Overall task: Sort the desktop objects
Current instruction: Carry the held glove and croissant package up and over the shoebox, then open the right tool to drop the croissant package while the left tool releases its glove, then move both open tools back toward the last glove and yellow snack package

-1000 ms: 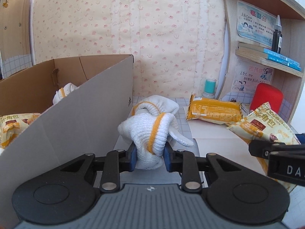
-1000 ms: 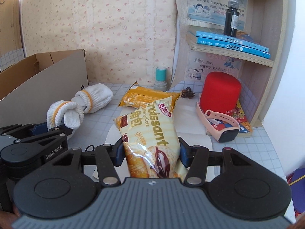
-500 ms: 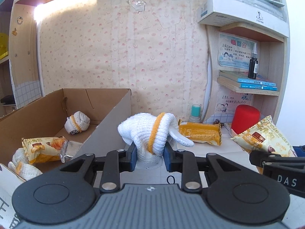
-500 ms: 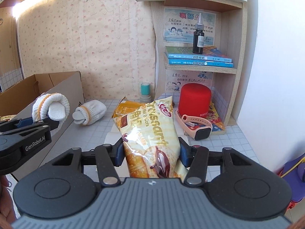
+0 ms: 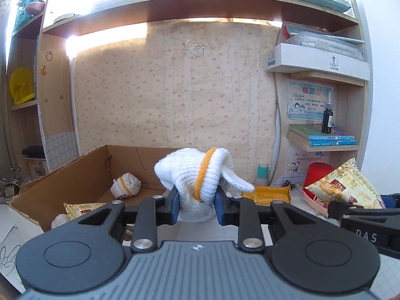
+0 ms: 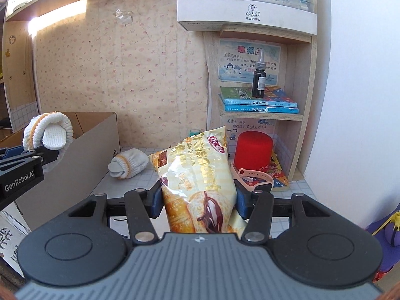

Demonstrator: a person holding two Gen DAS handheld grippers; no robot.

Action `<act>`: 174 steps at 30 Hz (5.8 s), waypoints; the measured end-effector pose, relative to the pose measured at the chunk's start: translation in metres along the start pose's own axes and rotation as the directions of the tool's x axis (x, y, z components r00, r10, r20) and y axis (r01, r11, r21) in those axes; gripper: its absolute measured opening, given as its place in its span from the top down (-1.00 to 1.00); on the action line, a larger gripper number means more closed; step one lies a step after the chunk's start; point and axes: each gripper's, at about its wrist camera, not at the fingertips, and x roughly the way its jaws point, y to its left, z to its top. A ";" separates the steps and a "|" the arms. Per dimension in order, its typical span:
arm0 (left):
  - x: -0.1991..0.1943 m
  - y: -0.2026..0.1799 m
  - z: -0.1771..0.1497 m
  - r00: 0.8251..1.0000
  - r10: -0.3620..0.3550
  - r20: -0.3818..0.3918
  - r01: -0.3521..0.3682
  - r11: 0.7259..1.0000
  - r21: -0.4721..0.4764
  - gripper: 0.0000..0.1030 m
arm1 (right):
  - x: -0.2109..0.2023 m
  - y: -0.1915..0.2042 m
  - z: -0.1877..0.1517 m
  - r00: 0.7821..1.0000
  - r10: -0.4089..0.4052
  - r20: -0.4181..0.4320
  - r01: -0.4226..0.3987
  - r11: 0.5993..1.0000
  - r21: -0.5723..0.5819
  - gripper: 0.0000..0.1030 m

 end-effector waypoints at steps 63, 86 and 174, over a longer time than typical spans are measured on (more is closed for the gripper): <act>0.041 0.172 0.003 0.983 0.176 -0.051 -0.180 0.980 -0.080 0.43 | 0.074 0.204 0.064 0.958 0.287 -0.002 -0.280 0.936 -0.212 -0.03; 0.069 0.171 -0.001 0.979 0.173 -0.109 -0.181 0.981 -0.075 0.43 | 0.142 0.235 0.078 0.937 0.336 -0.098 -0.349 0.915 -0.202 -0.03; 0.159 -0.041 -0.030 0.991 -0.015 -0.134 0.021 0.999 0.044 -0.60 | 0.029 -0.084 -0.040 0.993 0.062 0.097 -0.073 0.991 0.112 -0.55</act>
